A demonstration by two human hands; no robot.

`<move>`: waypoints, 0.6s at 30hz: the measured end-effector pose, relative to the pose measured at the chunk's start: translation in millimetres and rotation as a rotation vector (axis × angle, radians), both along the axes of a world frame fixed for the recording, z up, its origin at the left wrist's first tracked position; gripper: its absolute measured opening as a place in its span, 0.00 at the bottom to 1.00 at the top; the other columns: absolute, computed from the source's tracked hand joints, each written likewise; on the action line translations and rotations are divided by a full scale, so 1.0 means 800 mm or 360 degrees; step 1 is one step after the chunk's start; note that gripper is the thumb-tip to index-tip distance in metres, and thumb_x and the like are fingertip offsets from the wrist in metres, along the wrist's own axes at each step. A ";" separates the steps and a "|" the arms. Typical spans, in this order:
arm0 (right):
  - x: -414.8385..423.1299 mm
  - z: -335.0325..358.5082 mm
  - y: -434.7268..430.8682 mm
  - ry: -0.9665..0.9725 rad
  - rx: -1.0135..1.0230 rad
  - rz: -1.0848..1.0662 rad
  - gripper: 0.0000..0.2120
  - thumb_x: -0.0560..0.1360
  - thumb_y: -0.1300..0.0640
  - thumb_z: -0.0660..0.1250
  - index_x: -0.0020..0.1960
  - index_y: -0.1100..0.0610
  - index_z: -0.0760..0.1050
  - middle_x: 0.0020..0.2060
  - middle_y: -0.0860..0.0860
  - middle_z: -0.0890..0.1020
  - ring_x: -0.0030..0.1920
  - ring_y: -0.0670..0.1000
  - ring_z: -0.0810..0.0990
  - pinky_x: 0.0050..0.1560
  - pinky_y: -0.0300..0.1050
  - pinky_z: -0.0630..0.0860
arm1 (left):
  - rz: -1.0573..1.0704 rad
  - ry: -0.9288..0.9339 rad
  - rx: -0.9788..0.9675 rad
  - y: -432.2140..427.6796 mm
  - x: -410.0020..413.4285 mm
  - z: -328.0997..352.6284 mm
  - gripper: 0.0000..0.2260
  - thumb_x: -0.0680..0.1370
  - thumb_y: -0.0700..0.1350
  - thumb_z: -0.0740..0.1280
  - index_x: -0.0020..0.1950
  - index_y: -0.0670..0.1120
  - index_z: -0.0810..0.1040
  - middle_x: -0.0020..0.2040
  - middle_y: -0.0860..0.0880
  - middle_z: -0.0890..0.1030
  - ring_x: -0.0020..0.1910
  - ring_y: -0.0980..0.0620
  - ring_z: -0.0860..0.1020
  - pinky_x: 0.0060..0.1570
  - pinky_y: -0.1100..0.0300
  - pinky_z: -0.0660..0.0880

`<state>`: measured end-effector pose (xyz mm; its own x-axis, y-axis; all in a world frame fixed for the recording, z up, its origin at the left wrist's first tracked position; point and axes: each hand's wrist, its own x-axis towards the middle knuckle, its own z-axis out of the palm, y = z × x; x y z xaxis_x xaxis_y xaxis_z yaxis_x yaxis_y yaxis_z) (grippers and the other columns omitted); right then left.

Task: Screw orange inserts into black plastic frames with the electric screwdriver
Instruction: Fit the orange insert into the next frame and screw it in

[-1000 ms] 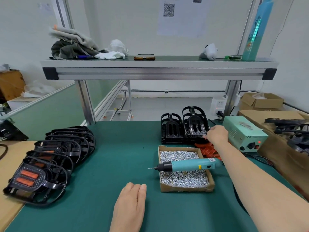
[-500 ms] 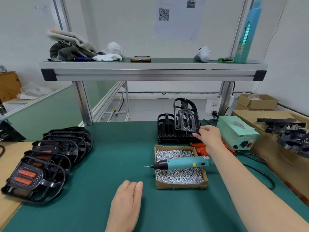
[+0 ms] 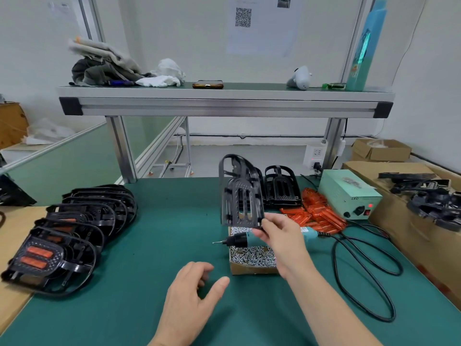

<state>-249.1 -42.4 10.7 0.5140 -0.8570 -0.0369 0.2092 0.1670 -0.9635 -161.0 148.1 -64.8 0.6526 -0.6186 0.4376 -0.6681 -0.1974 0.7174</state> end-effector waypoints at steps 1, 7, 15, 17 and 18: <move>-0.001 -0.004 0.009 -0.0013 -0.0007 0.0025 0.08 0.81 0.71 0.61 0.56 0.69 0.79 0.52 0.62 0.83 0.36 0.45 0.85 0.40 0.35 0.81 | -0.0003 -0.0006 -0.0007 0.001 -0.001 0.001 0.20 0.71 0.70 0.65 0.49 0.56 0.78 0.42 0.58 0.77 0.46 0.55 0.76 0.46 0.68 0.71; -0.010 -0.038 0.060 0.0114 -0.0215 0.0071 0.11 0.81 0.69 0.62 0.52 0.59 0.82 0.48 0.55 0.86 0.38 0.50 0.87 0.48 0.47 0.84 | -0.0013 -0.0008 -0.0120 0.007 -0.006 0.012 0.19 0.72 0.67 0.63 0.53 0.56 0.77 0.44 0.58 0.78 0.48 0.55 0.76 0.48 0.68 0.71; -0.013 -0.066 0.091 0.0205 -0.0581 0.0046 0.13 0.81 0.68 0.63 0.50 0.53 0.83 0.51 0.53 0.80 0.40 0.52 0.86 0.42 0.41 0.82 | 0.0119 -0.0003 -0.0343 0.012 -0.011 0.018 0.08 0.77 0.60 0.61 0.50 0.59 0.76 0.45 0.60 0.80 0.46 0.57 0.78 0.47 0.72 0.70; -0.013 -0.066 0.091 0.0239 -0.0638 0.0051 0.13 0.80 0.68 0.64 0.50 0.53 0.82 0.50 0.53 0.80 0.39 0.51 0.86 0.40 0.39 0.82 | 0.0157 -0.0046 -0.0339 0.011 -0.012 0.018 0.08 0.78 0.58 0.61 0.49 0.57 0.76 0.43 0.60 0.79 0.44 0.58 0.78 0.46 0.73 0.70; -0.015 -0.066 0.091 0.0258 -0.0662 0.0052 0.13 0.80 0.68 0.64 0.50 0.53 0.82 0.50 0.53 0.79 0.38 0.51 0.86 0.39 0.38 0.81 | 0.0167 -0.0074 -0.0337 0.011 -0.013 0.017 0.09 0.78 0.57 0.60 0.49 0.55 0.77 0.43 0.60 0.79 0.44 0.58 0.77 0.46 0.73 0.70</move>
